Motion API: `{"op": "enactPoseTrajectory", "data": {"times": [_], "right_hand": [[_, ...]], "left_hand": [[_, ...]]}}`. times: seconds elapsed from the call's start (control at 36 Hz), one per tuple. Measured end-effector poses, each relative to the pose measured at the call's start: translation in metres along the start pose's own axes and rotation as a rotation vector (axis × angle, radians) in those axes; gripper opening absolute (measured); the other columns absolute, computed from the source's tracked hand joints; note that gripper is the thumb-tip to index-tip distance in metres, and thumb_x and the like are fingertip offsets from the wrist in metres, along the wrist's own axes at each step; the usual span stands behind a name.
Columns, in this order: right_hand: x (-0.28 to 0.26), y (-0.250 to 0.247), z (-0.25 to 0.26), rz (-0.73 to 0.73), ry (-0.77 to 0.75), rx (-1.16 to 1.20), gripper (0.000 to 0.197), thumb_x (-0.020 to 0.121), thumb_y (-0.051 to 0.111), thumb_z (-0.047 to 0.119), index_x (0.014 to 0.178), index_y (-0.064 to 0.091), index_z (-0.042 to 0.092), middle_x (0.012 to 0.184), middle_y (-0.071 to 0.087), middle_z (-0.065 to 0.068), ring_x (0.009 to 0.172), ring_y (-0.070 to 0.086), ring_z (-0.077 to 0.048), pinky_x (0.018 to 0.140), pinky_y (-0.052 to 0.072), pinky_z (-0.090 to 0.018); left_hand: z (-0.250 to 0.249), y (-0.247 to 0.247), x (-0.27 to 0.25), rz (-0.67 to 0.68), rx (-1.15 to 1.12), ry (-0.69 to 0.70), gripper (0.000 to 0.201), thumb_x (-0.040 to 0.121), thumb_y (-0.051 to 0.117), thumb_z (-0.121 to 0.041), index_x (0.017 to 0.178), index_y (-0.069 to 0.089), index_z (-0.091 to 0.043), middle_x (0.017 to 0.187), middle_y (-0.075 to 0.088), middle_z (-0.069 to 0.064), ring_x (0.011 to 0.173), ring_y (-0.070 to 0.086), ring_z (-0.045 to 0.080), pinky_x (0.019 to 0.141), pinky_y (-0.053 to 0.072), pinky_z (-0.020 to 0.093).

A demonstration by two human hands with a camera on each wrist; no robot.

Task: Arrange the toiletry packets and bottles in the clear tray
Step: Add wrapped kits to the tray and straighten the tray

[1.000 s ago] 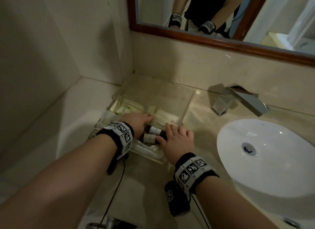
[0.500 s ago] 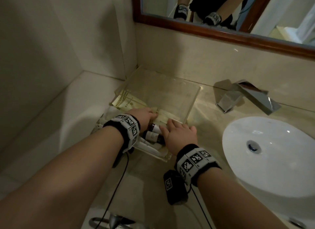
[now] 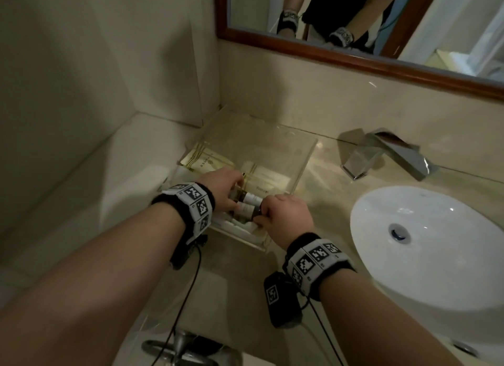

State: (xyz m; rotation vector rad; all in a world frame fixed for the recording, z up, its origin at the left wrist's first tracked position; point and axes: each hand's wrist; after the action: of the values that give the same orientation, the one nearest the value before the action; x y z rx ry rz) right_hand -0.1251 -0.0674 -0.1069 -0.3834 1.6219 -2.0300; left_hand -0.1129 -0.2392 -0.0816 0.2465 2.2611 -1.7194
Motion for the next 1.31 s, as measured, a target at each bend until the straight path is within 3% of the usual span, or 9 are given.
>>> {"op": "enactPoseTrajectory", "data": {"times": [0.22, 0.36, 0.5, 0.69, 0.78, 0.92, 1.11, 1.22, 1.31], "right_hand": [[-0.001, 0.005, -0.005, -0.016, 0.030, 0.074, 0.019, 0.087, 0.057, 0.039, 0.094, 0.063, 0.022, 0.097, 0.064, 0.000, 0.097, 0.054, -0.022, 0.084, 0.038, -0.030], [-0.009, 0.005, -0.021, -0.122, 0.176, 0.234, 0.020, 0.092, 0.050, 0.037, 0.089, 0.061, 0.021, 0.086, 0.058, 0.003, 0.087, 0.057, -0.021, 0.072, 0.041, -0.027], [-0.013, 0.001, -0.033, -0.151, 0.244, 0.276, 0.026, 0.097, 0.041, 0.033, 0.100, 0.061, 0.016, 0.099, 0.065, -0.005, 0.092, 0.059, -0.026, 0.076, 0.043, -0.030], [-0.008, -0.011, -0.019, -0.198, 0.109, 0.254, 0.026, 0.097, 0.040, 0.026, 0.101, 0.064, 0.017, 0.099, 0.065, -0.002, 0.096, 0.056, -0.022, 0.081, 0.041, -0.029], [-0.001, -0.019, 0.004, -0.127, -0.001, 0.216, 0.028, 0.098, 0.039, 0.026, 0.112, 0.063, 0.020, 0.112, 0.064, -0.001, 0.107, 0.054, -0.021, 0.090, 0.042, -0.032], [0.026, -0.023, 0.048, 0.112, -0.199, 0.117, 0.038, 0.100, 0.034, 0.028, 0.135, 0.048, 0.021, 0.140, 0.049, -0.001, 0.128, 0.044, -0.023, 0.106, 0.036, -0.035], [0.059, -0.022, 0.081, 0.344, -0.231, -0.058, 0.051, 0.102, 0.024, 0.041, 0.148, 0.024, 0.019, 0.158, 0.018, 0.000, 0.141, 0.028, -0.023, 0.114, 0.028, -0.043], [0.070, -0.019, 0.087, 0.440, -0.186, -0.202, 0.040, 0.102, 0.028, 0.036, 0.137, 0.036, 0.018, 0.143, 0.039, -0.008, 0.126, 0.045, -0.029, 0.103, 0.037, -0.045], [0.076, -0.012, 0.091, 0.377, -0.124, -0.180, 0.040, 0.101, 0.028, 0.036, 0.133, 0.041, 0.015, 0.135, 0.048, -0.009, 0.121, 0.049, -0.029, 0.100, 0.039, -0.043]], "left_hand": [[0.000, 0.001, 0.002, -0.052, -0.008, 0.016, 0.045, 0.079, 0.068, -0.035, 0.118, 0.051, -0.020, 0.121, 0.050, 0.002, 0.106, 0.054, 0.020, 0.090, 0.048, 0.034], [0.001, 0.002, 0.001, -0.135, -0.078, -0.001, 0.036, 0.086, 0.062, -0.032, 0.118, 0.055, -0.018, 0.120, 0.055, 0.002, 0.107, 0.054, 0.018, 0.091, 0.044, 0.030], [0.009, -0.004, -0.001, -0.206, -0.085, -0.050, 0.032, 0.089, 0.057, -0.023, 0.119, 0.060, -0.014, 0.125, 0.058, 0.004, 0.114, 0.054, 0.021, 0.097, 0.043, 0.033], [0.039, -0.007, -0.003, -0.227, -0.003, -0.209, 0.043, 0.087, 0.055, -0.026, 0.129, 0.052, -0.019, 0.141, 0.044, 0.005, 0.129, 0.041, 0.028, 0.110, 0.035, 0.038], [0.053, -0.004, -0.008, -0.177, 0.012, -0.260, 0.054, 0.089, 0.052, -0.032, 0.140, 0.039, -0.023, 0.151, 0.030, 0.003, 0.136, 0.032, 0.029, 0.113, 0.031, 0.037], [0.068, 0.000, -0.009, -0.066, 0.081, -0.215, 0.061, 0.093, 0.046, -0.041, 0.147, 0.026, -0.022, 0.158, 0.014, 0.003, 0.143, 0.021, 0.026, 0.118, 0.023, 0.035], [0.080, -0.004, -0.001, -0.043, 0.232, -0.131, 0.052, 0.091, 0.030, -0.059, 0.138, 0.039, -0.038, 0.150, 0.031, 0.002, 0.137, 0.027, 0.027, 0.112, 0.031, 0.039], [0.080, -0.007, 0.003, -0.024, 0.280, -0.122, 0.050, 0.092, 0.029, -0.058, 0.134, 0.045, -0.039, 0.148, 0.037, -0.002, 0.137, 0.030, 0.023, 0.109, 0.030, 0.035], [0.082, -0.013, 0.008, -0.028, 0.246, -0.146, 0.049, 0.090, 0.038, -0.057, 0.132, 0.048, -0.033, 0.142, 0.045, -0.001, 0.132, 0.038, 0.023, 0.108, 0.032, 0.036]]}}
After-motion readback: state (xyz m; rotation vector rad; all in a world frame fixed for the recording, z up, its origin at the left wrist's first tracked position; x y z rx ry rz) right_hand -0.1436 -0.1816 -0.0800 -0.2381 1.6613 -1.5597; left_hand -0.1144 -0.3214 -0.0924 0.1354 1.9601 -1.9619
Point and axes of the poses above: each hand's wrist, its own x-axis towards the middle knuckle, its own y-axis out of the palm, z = x × y
